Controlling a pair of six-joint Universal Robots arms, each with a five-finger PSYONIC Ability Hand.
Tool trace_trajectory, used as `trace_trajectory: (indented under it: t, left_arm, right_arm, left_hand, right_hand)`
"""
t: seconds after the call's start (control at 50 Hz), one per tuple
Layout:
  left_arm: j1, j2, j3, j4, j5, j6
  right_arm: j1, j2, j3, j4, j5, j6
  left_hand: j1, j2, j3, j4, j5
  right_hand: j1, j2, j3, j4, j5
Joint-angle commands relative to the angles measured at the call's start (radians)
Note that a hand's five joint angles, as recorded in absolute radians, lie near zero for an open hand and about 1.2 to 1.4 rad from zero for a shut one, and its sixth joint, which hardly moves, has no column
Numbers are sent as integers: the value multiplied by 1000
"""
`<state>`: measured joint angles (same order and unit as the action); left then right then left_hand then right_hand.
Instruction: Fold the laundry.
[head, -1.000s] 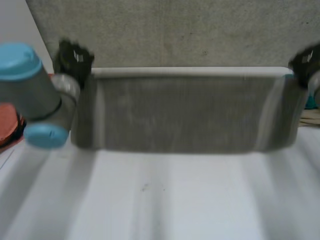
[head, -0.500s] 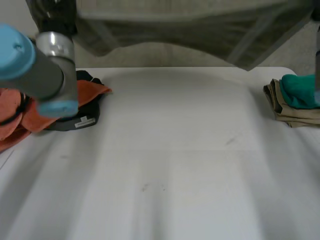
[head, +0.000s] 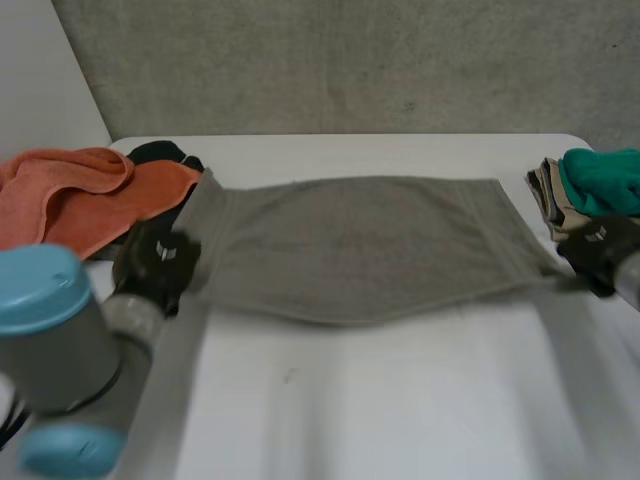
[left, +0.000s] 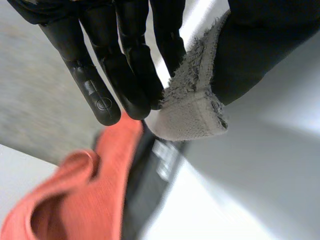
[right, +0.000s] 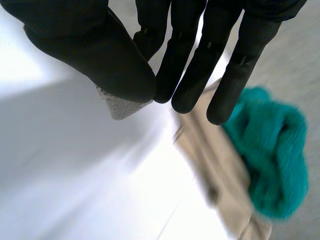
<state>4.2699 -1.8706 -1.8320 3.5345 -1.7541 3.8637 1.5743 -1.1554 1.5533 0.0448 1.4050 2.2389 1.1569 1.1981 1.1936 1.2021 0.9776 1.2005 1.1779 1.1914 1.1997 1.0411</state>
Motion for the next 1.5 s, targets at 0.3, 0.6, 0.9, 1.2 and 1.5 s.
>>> trace_trajectory:
  t: [0.3,0.6,0.9,1.2,1.5]
  left_arm:
    - [-16,180,-107,-303,25,138]
    - [-18,-227,290,-174,-114,74]
    - [-91,-348,497,-148,-160,79]
    - [-145,-150,289,-66,-165,65]
    - [-151,8,54,60,-159,-125]
  right_arm:
    - [-188,-255,269,152,-49,-295]
    - [61,149,-91,-190,104,-162]
    - [144,309,-254,-287,255,-150]
    - [43,-38,31,-180,2,148]
    - [-267,-112,264,-82,-311,119]
  left_hand:
    - [239,198,203,194,244]
    - [239,198,203,194,244]
    - [-972,-1014,-1009,-1017,-968]
    - [-982,-1024,-1019,-1028,-978]
    - [-982,-1024,-1019,-1028,-978]
  right_hand:
    - [196,218,205,197,181]
    - [196,218,205,197,181]
    - [-1026,-1003,-1017,-1025,-1041]
    - [-1026,-1003,-1017,-1025,-1041]
    - [-790,-767,-781,-789,-805]
